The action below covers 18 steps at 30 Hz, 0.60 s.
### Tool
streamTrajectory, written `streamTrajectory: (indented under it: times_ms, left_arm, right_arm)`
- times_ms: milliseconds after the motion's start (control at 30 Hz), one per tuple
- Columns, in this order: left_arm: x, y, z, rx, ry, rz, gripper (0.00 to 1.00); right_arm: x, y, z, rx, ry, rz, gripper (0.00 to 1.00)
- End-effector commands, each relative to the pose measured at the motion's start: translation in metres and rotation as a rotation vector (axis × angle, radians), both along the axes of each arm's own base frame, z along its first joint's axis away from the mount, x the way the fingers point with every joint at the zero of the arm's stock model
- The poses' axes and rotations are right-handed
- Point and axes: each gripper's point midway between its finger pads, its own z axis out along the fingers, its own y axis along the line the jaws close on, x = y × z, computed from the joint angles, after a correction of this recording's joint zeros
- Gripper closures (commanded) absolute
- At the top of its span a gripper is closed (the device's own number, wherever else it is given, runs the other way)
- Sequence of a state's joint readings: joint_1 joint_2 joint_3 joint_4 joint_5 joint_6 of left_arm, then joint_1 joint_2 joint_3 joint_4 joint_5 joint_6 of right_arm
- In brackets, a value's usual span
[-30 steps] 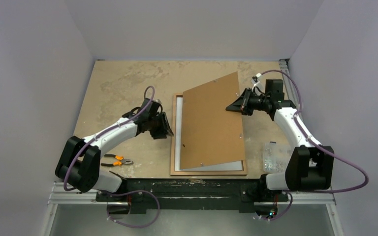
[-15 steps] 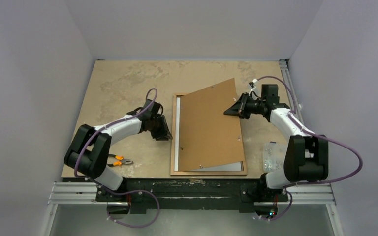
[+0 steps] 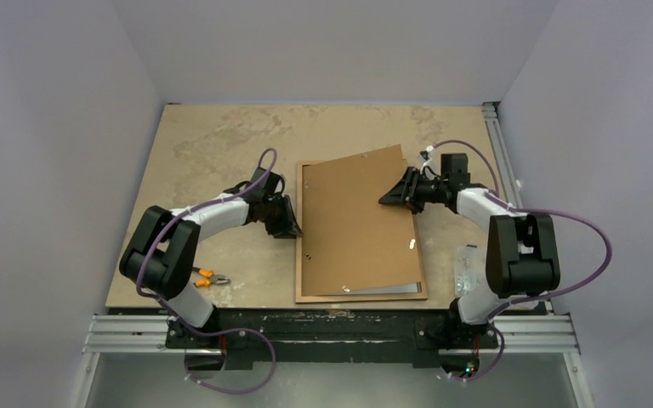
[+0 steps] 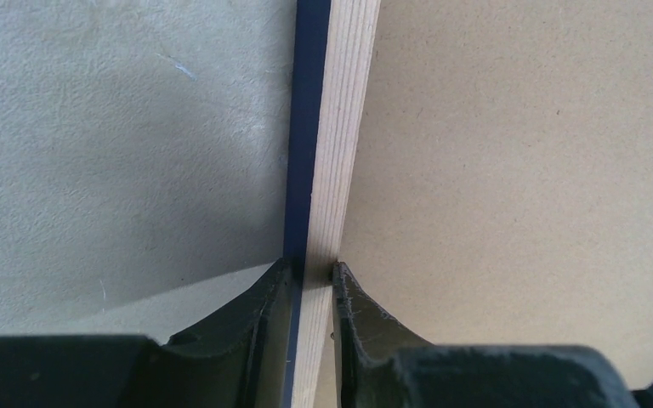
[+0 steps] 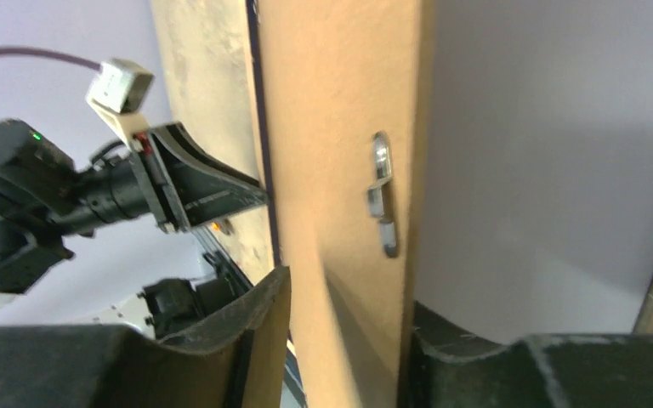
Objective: Put the photo into the frame
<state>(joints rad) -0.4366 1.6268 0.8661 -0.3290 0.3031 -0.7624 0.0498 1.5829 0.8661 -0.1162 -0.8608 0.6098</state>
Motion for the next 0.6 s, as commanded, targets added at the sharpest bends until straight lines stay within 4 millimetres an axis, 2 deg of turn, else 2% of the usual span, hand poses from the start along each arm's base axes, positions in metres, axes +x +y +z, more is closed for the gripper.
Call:
streamTrajectory:
  times_ms: [0,67,133,267,433,567]
  left_arm:
    - [0.008,0.007,-0.009,0.058,-0.028,-0.013,0.79]
    - [0.008,0.009,-0.008,0.067,-0.032,-0.014,0.79]
    - [0.008,0.011,-0.007,0.076,-0.032,-0.014,0.79]
    - [0.009,0.008,-0.005,0.061,-0.042,-0.024,0.79]
    - [0.007,0.008,-0.006,0.06,-0.038,-0.032,0.79]
    - [0.007,0.009,-0.005,0.062,-0.037,-0.03,0.79]
  right_arm:
    - [-0.009,0.002,-0.013,-0.073,0.0,0.025,0.52]
    - [-0.008,-0.002,-0.015,-0.119,0.004,0.018,0.39]
    - [-0.007,-0.003,-0.017,-0.166,0.001,0.024,0.32]
    - [-0.004,-0.002,-0.021,-0.263,-0.014,0.034,0.29]
    - [-0.006,0.014,-0.029,-0.329,-0.007,0.095,0.27]
    - [-0.005,0.009,-0.034,-0.405,0.002,0.078,0.26]
